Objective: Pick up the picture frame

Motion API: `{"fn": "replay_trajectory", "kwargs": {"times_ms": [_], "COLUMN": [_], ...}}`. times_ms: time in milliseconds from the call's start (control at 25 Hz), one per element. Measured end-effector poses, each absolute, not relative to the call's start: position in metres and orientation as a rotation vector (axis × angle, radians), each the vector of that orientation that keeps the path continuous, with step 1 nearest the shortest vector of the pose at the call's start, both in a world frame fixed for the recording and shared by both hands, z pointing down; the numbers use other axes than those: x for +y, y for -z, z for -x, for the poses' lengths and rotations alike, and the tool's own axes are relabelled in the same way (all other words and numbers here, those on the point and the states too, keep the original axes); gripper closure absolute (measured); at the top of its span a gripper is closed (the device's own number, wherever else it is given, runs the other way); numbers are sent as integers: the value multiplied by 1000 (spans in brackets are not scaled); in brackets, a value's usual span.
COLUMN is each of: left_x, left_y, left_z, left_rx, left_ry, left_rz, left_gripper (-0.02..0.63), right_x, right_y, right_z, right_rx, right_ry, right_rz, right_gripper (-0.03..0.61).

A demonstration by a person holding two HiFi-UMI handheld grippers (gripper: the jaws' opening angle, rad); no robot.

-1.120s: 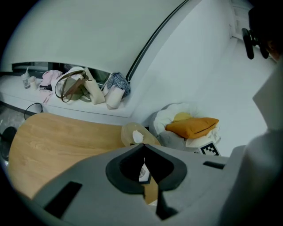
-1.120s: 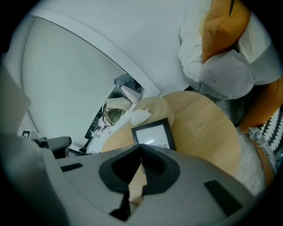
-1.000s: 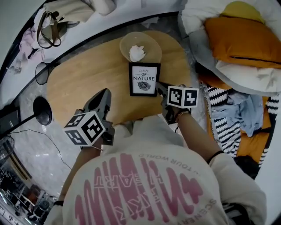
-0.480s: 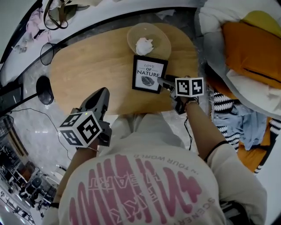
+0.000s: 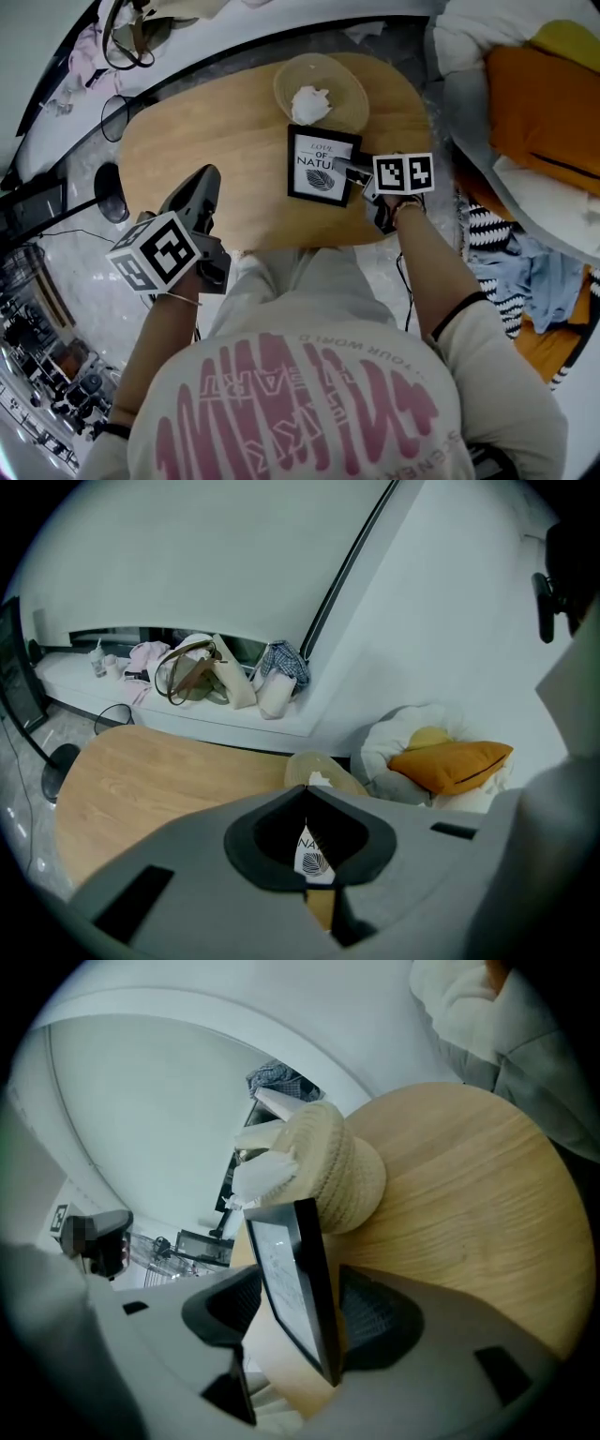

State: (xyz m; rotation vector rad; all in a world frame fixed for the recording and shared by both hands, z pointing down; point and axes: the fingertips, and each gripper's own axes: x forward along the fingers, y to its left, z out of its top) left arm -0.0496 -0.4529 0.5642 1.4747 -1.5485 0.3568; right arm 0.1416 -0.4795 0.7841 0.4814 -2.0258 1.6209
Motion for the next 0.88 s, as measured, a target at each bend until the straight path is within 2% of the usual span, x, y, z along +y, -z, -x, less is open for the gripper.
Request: {"fn": "replay_trajectory", "kwargs": {"times_ms": [40,240,400,880], "left_x": [-456,-459,-459,-470], "left_y": [-562,-560,-564,-561], "left_z": [47,25,17,13], "left_rx": [-1545,-1492,-1462,-1432], "left_ry": [-364,-430,-441,-399], "left_rz": [-1485,-1546,-1559,-1614], "left_gripper": [609,609,609,609], "right_x": [-478,-469,-458,-428], "right_y": [-785,-792,-793,-772], "right_z": [-141,-147,-152,-155], "right_rx": [-2024,-1999,-1993,-1962], "right_ry": [-1625,-1676,-1633,-1602], "right_rz": [-496,-582,-585,-592], "right_gripper": [326,384,464,491]}}
